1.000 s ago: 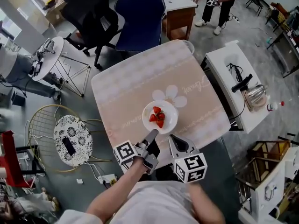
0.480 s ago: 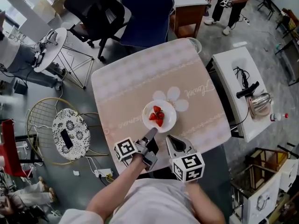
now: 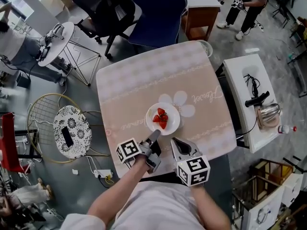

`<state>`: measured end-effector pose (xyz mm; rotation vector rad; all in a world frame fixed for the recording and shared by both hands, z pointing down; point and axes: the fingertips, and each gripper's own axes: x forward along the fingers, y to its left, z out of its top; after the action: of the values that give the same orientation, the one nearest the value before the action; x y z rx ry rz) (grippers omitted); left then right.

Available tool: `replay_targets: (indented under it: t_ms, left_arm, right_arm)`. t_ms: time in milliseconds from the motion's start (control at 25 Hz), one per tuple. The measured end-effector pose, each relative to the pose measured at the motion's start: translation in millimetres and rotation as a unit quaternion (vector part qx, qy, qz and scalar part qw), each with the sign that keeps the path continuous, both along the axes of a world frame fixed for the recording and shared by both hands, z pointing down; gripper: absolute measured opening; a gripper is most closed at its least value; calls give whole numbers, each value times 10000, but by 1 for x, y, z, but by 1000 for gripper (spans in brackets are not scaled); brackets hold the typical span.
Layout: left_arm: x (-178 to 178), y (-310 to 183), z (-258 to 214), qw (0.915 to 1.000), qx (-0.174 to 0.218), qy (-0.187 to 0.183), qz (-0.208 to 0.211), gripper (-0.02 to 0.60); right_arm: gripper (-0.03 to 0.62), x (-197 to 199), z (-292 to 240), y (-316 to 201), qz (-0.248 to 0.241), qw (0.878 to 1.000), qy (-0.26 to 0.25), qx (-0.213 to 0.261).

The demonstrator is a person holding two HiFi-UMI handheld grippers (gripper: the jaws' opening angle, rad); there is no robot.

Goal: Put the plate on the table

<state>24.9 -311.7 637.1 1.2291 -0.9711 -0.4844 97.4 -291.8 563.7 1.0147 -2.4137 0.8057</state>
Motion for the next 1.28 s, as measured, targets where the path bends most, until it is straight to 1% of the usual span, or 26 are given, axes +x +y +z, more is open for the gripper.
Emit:
replay_targets:
  t_ms: [120, 280, 360, 520, 680, 800, 1000, 1120, 1280]
  left_arm:
    - [-1, 2, 2, 9998, -131, -174, 30, 23]
    - [0, 2, 3, 9977, -227, -596, 230, 29]
    - [-1, 2, 6, 9956, -307, -824, 336, 42]
    - [-4, 3, 8, 9879, -390, -1355, 646, 87]
    - [-10, 10, 11, 9772, -535, -1829, 934, 101]
    - [-13, 14, 13, 9734, -581, -1966, 1024, 101]
    - [-16, 15, 9, 9732, -523, -2015, 978, 101]
    - [-16, 15, -1, 9714, -349, -2121, 1009, 101]
    - [-16, 17, -22, 9669, 44, -2291, 1122, 100]
  right_arm:
    - [5, -2, 1, 1, -62, 10000, -9, -12]
    - [5, -7, 4, 0, -152, 9999, -38, -23]
    - [5, -9, 5, -1, -196, 9998, -40, -22]
    - [5, -12, 4, -3, -248, 9997, -51, 6]
    - [5, -14, 5, -4, -286, 9996, -44, 13]
    - [5, -16, 5, -5, -299, 9995, -66, 9]
    - [5, -20, 5, -3, -323, 9994, -121, -3]
    - [5, -23, 3, -3, -339, 9993, -152, 2]
    - [5, -29, -5, -2, -322, 9992, -220, 58]
